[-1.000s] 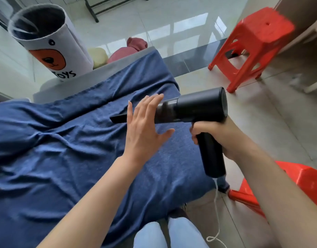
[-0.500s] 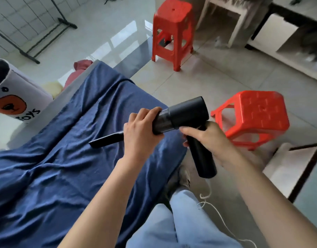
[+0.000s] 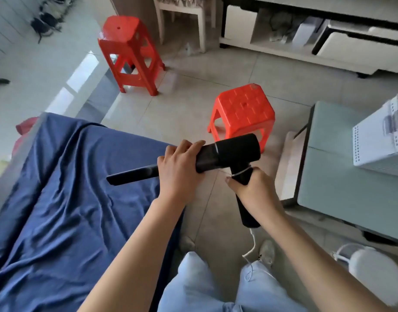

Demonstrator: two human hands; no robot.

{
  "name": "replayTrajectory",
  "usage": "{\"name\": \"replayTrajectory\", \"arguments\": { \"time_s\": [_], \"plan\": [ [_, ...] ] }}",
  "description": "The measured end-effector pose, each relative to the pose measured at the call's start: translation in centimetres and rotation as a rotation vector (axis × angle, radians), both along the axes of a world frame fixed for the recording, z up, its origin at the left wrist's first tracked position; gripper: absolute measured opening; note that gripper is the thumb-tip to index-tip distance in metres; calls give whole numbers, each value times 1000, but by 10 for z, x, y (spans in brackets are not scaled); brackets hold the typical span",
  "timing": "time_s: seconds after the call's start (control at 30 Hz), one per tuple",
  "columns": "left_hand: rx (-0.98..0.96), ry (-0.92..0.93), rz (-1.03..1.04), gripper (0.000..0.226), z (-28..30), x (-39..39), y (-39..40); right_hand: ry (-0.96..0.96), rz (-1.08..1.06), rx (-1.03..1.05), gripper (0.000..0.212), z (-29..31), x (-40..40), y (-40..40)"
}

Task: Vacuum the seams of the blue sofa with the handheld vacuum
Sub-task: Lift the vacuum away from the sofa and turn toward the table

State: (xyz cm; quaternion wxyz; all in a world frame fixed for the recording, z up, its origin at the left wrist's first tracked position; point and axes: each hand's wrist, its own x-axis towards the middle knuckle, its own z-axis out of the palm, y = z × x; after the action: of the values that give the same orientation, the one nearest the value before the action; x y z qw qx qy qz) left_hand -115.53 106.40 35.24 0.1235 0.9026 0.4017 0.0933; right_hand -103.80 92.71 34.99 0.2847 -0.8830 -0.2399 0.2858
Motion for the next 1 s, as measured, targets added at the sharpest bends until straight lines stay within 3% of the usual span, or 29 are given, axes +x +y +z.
{"name": "replayTrajectory", "arguments": {
  "time_s": [0.53, 0.77, 1.0],
  "plan": [
    [-54, -43, -240, 64, -37, 263, -244, 81, -280, 4, 25, -19, 229, -266],
    [-109, 1, -306, 65, -76, 338, -285, 102, -446, -5, 33, -53, 283, -308],
    [-144, 29, -427, 64, -155, 423, -299, 135, -567, -42, 33, -134, 348, -327]
  ]
}}
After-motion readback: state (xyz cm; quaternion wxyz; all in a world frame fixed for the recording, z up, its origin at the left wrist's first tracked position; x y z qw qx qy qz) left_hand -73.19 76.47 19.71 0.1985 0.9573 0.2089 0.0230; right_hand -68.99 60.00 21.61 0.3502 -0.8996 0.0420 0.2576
